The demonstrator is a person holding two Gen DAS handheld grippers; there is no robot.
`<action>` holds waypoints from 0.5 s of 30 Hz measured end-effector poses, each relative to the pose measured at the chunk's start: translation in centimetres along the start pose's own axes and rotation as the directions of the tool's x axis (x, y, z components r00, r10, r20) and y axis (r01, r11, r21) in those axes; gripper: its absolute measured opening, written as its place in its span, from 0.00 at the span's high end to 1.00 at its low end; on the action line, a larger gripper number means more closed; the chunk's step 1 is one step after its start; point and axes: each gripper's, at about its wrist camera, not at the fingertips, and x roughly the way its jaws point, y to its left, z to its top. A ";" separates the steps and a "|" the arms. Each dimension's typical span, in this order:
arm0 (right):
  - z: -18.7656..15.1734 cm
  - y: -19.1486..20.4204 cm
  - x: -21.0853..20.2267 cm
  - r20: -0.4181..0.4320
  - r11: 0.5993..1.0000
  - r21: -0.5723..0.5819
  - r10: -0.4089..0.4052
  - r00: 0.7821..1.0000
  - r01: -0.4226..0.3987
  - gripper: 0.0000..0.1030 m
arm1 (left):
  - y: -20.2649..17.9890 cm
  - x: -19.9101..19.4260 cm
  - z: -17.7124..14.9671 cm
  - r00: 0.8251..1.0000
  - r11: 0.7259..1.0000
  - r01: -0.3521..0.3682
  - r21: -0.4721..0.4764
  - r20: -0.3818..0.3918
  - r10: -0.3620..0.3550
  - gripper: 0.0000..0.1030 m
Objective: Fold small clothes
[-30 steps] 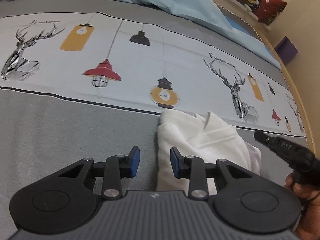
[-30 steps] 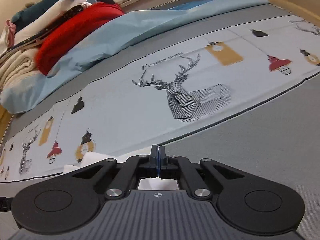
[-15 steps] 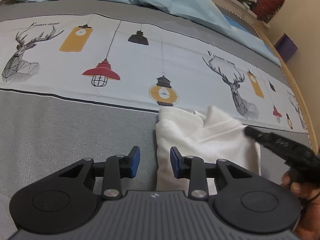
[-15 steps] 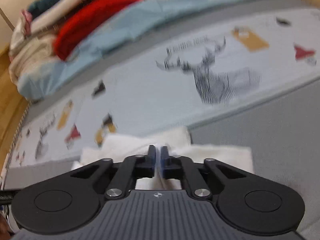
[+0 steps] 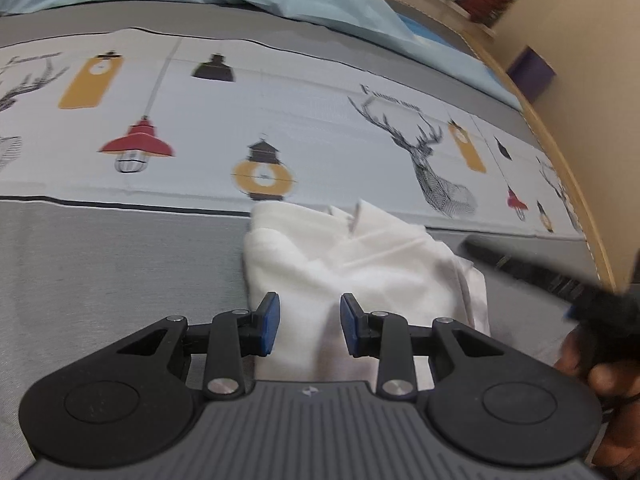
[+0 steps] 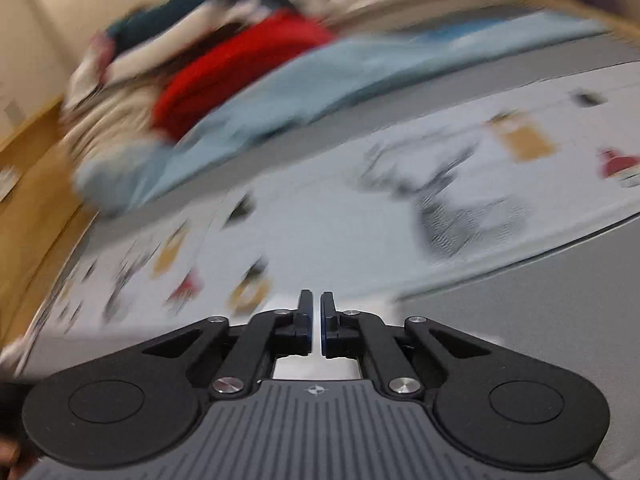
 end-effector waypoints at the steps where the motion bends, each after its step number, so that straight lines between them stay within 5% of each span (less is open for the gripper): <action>1: -0.6 0.0 0.9 -0.072 1.000 -0.016 -0.016 0.997 0.015 0.95 | -0.2 0.7 -0.2 1.000 1.000 -0.019 0.017 -0.022 0.019 0.66; 4: -2.5 -0.9 3.2 -0.230 0.987 -0.080 -0.152 0.961 0.137 0.94 | -0.1 2.9 -1.0 0.987 0.991 -0.117 0.057 -0.106 0.123 0.48; 7: -1.9 -1.2 2.1 -0.185 0.991 -0.047 -0.133 0.974 0.126 0.94 | 0.5 2.6 -0.7 0.989 0.993 -0.119 -0.001 -0.087 0.119 0.45; 8: -1.6 -1.3 1.4 -0.163 0.990 -0.032 -0.138 0.977 0.135 0.88 | 0.6 2.3 -0.6 0.991 0.993 -0.117 -0.013 -0.066 0.116 0.46; 12: -1.2 -2.7 -0.8 -0.105 0.980 -0.009 -0.201 0.974 0.201 0.34 | 1.9 2.4 -0.4 0.995 0.994 -0.086 -0.072 -0.055 0.082 0.44; 15: -1.8 -4.6 -0.7 -0.170 0.966 0.015 -0.252 0.953 0.258 0.32 | 3.1 3.1 -0.5 0.996 0.989 -0.045 -0.140 -0.086 0.033 0.40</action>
